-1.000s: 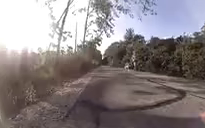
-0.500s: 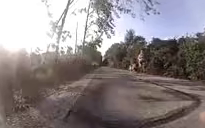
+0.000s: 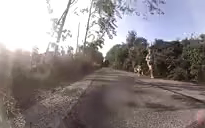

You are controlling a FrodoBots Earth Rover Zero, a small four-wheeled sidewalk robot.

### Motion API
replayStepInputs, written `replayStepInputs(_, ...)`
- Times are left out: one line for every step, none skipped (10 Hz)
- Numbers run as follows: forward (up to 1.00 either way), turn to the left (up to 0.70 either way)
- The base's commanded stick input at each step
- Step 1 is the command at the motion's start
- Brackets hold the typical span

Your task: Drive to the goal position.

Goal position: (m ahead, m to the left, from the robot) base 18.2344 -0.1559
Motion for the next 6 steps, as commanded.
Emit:
replayStepInputs(0.70, 0.00)
replayStepInputs(0.70, 0.00)
replayStepInputs(0.70, 0.00)
replayStepInputs(0.70, 0.00)
replayStepInputs(0.70, 0.00)
replayStepInputs(0.70, 0.00)
